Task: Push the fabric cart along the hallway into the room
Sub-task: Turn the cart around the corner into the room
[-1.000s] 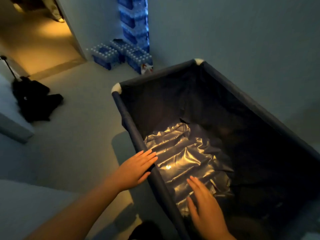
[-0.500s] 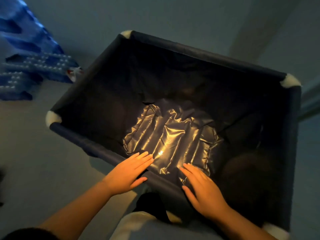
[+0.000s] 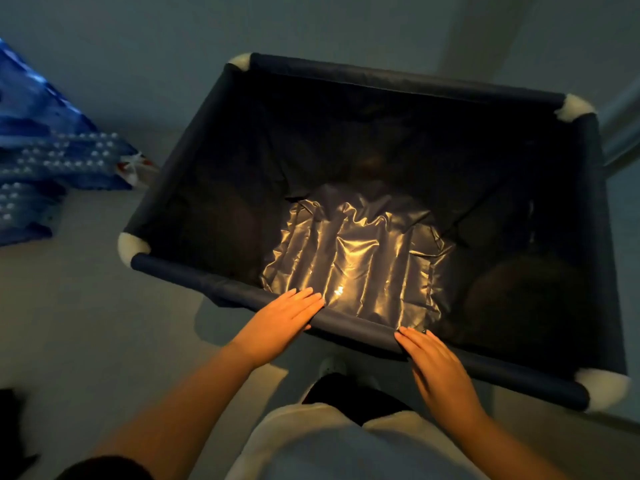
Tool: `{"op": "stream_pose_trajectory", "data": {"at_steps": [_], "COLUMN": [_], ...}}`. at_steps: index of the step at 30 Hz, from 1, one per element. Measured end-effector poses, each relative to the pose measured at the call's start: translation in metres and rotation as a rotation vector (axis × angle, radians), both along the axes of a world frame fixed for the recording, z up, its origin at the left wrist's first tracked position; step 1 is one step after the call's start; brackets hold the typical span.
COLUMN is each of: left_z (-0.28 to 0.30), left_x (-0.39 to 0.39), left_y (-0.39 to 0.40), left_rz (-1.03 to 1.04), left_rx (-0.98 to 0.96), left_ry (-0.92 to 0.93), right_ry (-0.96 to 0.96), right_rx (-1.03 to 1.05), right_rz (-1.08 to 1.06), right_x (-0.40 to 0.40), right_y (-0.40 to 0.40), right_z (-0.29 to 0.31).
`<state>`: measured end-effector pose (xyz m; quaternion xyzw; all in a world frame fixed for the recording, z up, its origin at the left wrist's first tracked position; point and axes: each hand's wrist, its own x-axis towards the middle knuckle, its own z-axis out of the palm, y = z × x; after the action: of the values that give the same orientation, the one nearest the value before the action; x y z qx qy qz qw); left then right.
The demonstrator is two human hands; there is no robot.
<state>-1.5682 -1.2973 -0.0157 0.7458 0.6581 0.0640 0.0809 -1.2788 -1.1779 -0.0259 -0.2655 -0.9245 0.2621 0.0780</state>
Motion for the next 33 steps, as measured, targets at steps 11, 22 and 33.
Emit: {"op": "stream_pose_trajectory", "data": {"at_steps": [11, 22, 33], "left_z": [-0.006, -0.013, 0.004], "left_x": [-0.037, -0.133, -0.211], "left_y": [0.005, 0.026, 0.048], "left_rz": [-0.048, -0.151, -0.061], "left_rx": [0.021, -0.033, -0.001], "left_ry": [-0.035, 0.006, 0.058], "right_ry": [-0.035, 0.015, -0.041], "right_rx": [-0.001, 0.096, 0.215], "right_rz": [-0.033, -0.213, -0.620], "right_x": [-0.026, -0.115, -0.141], "right_y": [-0.008, -0.032, -0.053], "right_z": [-0.005, -0.009, -0.007]}}
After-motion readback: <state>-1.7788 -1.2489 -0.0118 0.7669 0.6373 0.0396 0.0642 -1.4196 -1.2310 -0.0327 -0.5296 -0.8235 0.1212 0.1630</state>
